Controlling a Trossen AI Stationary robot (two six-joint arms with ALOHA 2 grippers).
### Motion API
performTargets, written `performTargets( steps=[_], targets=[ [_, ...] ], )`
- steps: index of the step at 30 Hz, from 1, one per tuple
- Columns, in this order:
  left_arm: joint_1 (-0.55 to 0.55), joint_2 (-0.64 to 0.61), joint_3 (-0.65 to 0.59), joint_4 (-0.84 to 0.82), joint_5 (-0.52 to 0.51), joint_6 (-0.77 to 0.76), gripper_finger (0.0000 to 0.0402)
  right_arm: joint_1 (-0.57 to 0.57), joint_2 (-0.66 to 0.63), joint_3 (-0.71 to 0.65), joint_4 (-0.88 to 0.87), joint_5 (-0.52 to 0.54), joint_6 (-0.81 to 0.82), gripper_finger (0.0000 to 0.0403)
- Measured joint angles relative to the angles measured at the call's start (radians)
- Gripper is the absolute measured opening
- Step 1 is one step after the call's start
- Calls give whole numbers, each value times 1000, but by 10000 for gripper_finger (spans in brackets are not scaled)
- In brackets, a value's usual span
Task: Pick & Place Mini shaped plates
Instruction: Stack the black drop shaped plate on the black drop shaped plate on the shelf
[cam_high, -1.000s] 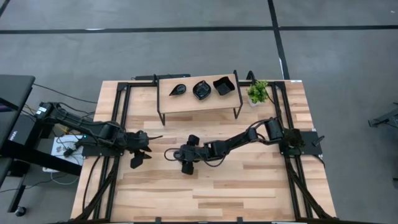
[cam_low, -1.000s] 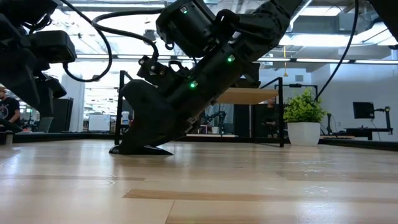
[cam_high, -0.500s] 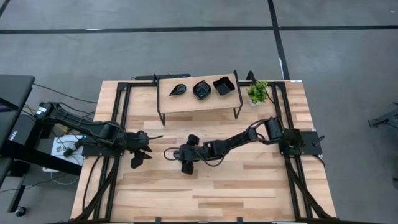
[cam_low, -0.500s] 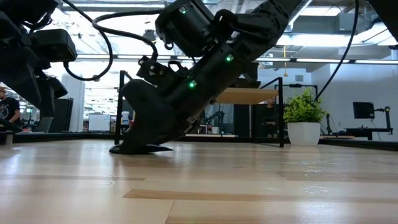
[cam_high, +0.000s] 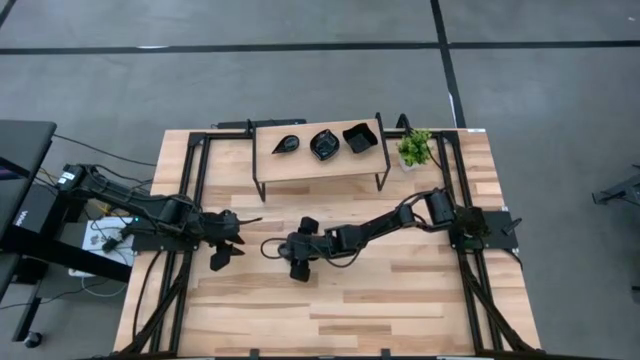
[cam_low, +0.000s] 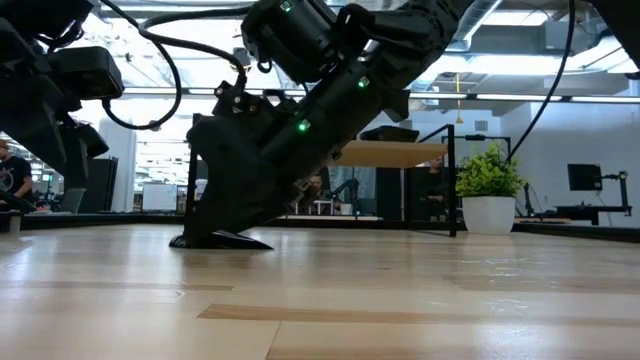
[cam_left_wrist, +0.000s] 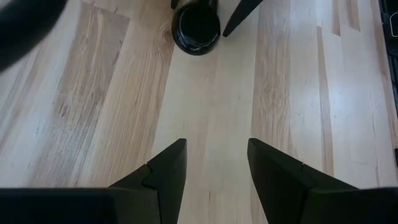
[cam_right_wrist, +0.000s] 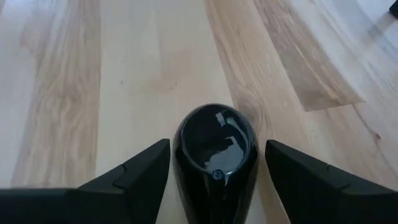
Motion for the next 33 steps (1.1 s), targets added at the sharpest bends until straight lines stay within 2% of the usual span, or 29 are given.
performTargets(
  steps=[33],
  targets=[
    [0,0,0,9,-10,4,172,-2,-8,1,-49,0,-1,260]
  ],
)
